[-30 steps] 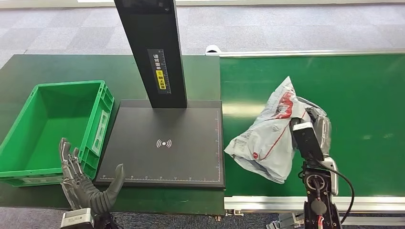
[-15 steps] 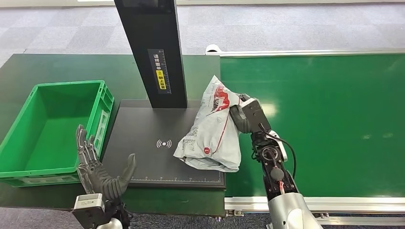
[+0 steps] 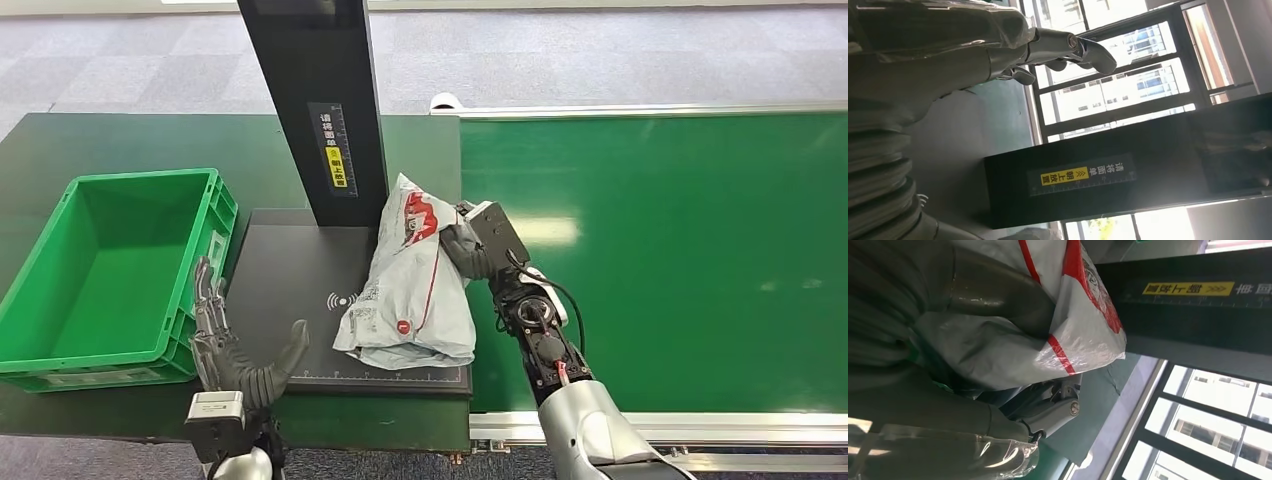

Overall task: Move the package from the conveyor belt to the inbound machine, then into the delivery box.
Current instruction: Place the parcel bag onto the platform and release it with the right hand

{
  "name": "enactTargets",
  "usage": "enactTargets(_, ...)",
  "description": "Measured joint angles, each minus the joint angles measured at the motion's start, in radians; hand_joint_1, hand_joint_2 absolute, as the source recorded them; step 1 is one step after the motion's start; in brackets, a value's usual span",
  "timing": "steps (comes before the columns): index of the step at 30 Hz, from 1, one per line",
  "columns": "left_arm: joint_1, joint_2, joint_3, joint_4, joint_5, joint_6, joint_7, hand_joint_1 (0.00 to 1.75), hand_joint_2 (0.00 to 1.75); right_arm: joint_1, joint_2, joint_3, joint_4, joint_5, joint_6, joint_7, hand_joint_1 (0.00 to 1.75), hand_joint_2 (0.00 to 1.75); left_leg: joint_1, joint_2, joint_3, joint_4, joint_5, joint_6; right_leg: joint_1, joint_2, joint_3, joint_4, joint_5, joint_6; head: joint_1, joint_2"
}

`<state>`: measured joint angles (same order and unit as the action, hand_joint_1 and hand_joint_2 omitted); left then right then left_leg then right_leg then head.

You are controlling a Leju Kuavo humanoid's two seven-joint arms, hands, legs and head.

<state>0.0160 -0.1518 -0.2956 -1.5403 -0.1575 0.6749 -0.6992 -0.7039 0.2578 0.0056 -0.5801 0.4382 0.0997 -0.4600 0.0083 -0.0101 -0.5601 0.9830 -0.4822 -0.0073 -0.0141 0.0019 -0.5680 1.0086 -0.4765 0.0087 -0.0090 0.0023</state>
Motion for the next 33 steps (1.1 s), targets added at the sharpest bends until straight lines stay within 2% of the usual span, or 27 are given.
enactTargets(6,-0.012,0.000,-0.003,0.035,0.010,-0.022,0.000,0.00,1.75,-0.022,0.020,0.004,0.049,-0.010,0.048,-0.026,1.75,1.75,0.000,0.000,0.000,0.000,0.000,0.000,0.000,0.000,0.000,0.000,0.000,0.000,0.000,0.000)
enactTargets(7,-0.014,0.000,-0.003,0.039,0.010,-0.025,0.000,0.00,1.75,-0.025,0.023,0.005,0.055,-0.010,0.054,-0.028,1.52,1.75,0.000,0.000,0.000,0.000,0.000,0.000,0.000,0.000,0.000,0.000,0.000,0.000,0.000,0.000)
enactTargets(10,-0.016,0.000,-0.002,0.050,0.010,-0.033,0.000,0.00,1.75,-0.034,0.031,0.011,0.069,-0.006,0.064,-0.030,0.21,1.75,0.000,0.000,0.000,0.000,0.000,0.000,0.000,0.000,0.000,0.000,0.000,0.000,0.000,0.000)
enactTargets(11,-0.017,-0.001,-0.002,0.053,0.010,-0.034,0.000,0.00,1.75,-0.038,0.035,0.014,0.074,-0.003,0.064,-0.029,0.00,1.75,0.000,0.000,0.000,0.000,0.000,0.000,0.000,0.000,0.000,0.000,0.000,0.000,0.000,0.000)
enactTargets(17,-0.016,-0.002,0.001,0.066,0.008,-0.035,0.000,0.00,1.75,-0.047,0.048,0.036,0.098,0.014,0.044,-0.027,0.00,1.75,0.000,0.000,0.000,0.000,0.000,0.000,0.000,0.000,0.000,0.000,0.000,0.000,0.000,0.000)
enactTargets(23,0.003,0.005,0.020,0.074,0.001,-0.046,0.000,0.00,1.75,-0.023,0.037,0.034,0.102,-0.035,0.044,-0.095,0.00,1.75,0.000,0.000,0.000,0.000,0.000,0.000,0.000,0.000,0.000,0.000,0.000,0.000,0.000,0.000)
enactTargets(29,0.018,0.013,0.034,0.075,-0.008,-0.049,0.000,0.00,1.75,-0.002,0.024,0.030,0.102,-0.047,0.047,-0.108,0.00,1.75,0.000,0.000,0.000,0.000,0.000,0.000,0.000,0.000,0.000,0.000,0.000,0.000,0.000,0.000)
enactTargets(33,0.018,0.010,0.040,0.089,-0.021,-0.100,0.000,0.00,1.75,0.018,0.018,0.021,0.102,-0.070,0.046,-0.122,0.00,1.75,0.000,0.000,0.001,0.000,0.000,0.000,0.000,0.000,0.000,0.000,0.000,0.000,0.000,0.000)
